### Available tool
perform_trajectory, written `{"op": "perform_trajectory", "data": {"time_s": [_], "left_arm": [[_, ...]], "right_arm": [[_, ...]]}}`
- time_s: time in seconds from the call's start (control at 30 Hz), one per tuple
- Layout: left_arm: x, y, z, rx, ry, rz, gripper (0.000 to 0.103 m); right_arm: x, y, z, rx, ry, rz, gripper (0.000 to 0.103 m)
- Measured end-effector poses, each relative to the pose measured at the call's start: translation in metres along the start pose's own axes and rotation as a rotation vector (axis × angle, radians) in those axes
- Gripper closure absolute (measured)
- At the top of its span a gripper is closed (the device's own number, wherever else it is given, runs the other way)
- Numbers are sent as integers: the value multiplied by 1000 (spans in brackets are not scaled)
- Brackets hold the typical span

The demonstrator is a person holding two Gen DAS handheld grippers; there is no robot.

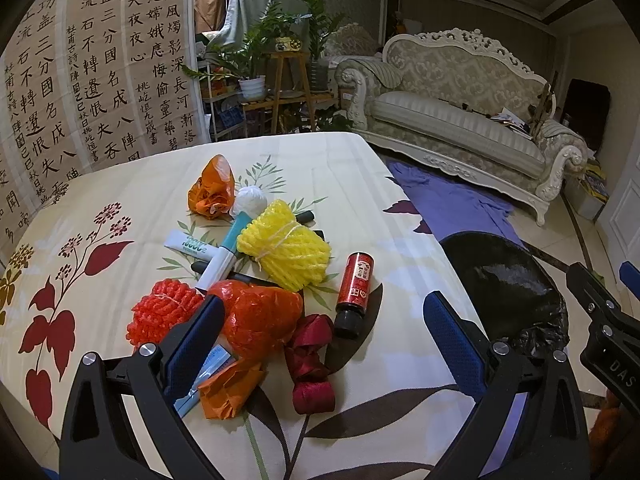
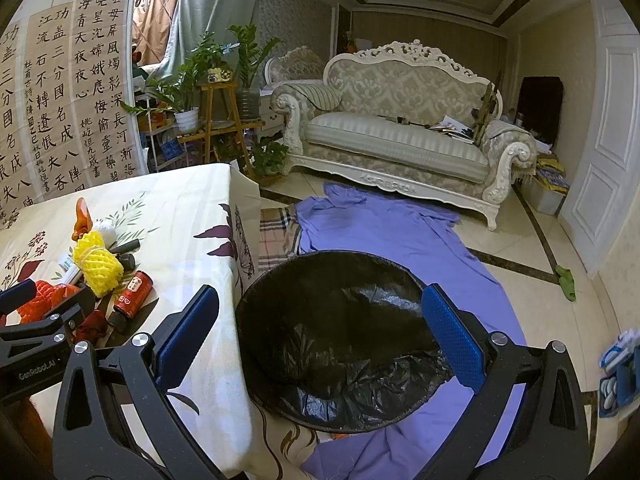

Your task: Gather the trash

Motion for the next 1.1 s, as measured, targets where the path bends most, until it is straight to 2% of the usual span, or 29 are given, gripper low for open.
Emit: {"op": "perform_trajectory", "data": {"time_s": [0.5, 0.57, 0.63, 0.7, 0.9, 0.97, 1.1], "left_arm": [[-8, 2, 9, 12, 2, 0, 7], [-11, 2, 13, 18, 3, -5, 10], [-15, 2, 15, 17, 12, -6, 32], [-21, 0, 13, -6, -1, 5, 32], [-53, -1, 18, -10, 40, 38, 32], [-68, -2, 20, -12, 64, 50, 32], [-98, -8, 18, -32, 108, 78, 32]], "right_arm": [[-11, -1, 2, -11, 15, 18, 5], [-17, -1, 3, -12, 25, 28, 8], [-22, -1, 3, -18, 29, 35, 16], [-29, -2, 1, -29, 48, 39, 18], [-47, -1, 1, -31, 78, 61, 20], [-55, 0, -1, -39, 92, 64, 26], [-71, -1, -6, -55, 130, 68, 28]]}}
Point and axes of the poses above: each gripper's, at about its wrist camera, not at the fingertips, and z roughly against the way its jaws point, x to its right, y to its top, the point moved 8 cm from there along -z, roughly the way its jaws point, and after that the axes turned 1 degree about x, right-handed, at the moved point
